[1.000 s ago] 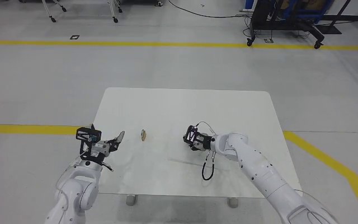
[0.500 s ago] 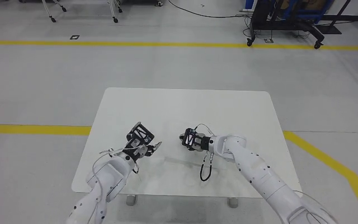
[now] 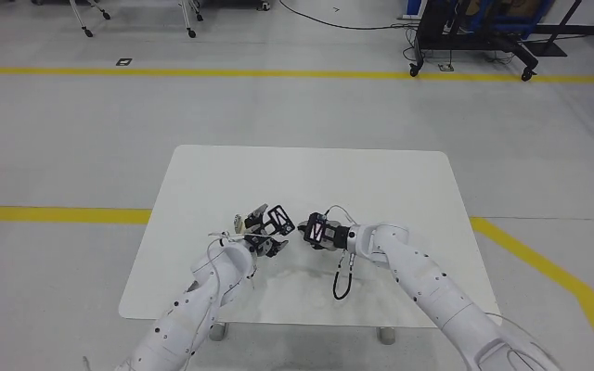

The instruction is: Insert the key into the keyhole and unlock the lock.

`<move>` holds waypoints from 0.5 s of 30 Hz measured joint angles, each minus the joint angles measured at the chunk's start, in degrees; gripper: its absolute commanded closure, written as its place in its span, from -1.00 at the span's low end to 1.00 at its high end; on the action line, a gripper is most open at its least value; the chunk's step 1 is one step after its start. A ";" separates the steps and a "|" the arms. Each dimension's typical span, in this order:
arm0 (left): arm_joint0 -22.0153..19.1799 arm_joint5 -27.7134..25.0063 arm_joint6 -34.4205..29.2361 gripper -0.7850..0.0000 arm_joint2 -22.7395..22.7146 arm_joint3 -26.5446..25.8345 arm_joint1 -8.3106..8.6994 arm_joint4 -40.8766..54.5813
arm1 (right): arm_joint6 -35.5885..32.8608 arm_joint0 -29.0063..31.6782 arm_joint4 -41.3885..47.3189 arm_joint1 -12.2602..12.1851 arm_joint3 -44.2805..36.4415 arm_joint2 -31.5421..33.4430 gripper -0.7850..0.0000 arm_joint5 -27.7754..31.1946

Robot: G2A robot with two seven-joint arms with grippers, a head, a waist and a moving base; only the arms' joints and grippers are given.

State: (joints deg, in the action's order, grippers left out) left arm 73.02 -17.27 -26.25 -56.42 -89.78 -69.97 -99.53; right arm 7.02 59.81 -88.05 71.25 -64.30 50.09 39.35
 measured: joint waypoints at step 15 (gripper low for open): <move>-1.67 4.36 0.37 -1.00 -0.44 0.94 -0.97 1.24 | 15.37 2.42 2.28 -1.67 1.88 4.23 1.00 3.91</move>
State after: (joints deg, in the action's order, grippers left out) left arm 71.35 -12.91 -25.88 -56.86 -88.84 -70.94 -98.29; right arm 22.39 62.23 -85.77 69.58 -62.42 54.33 43.26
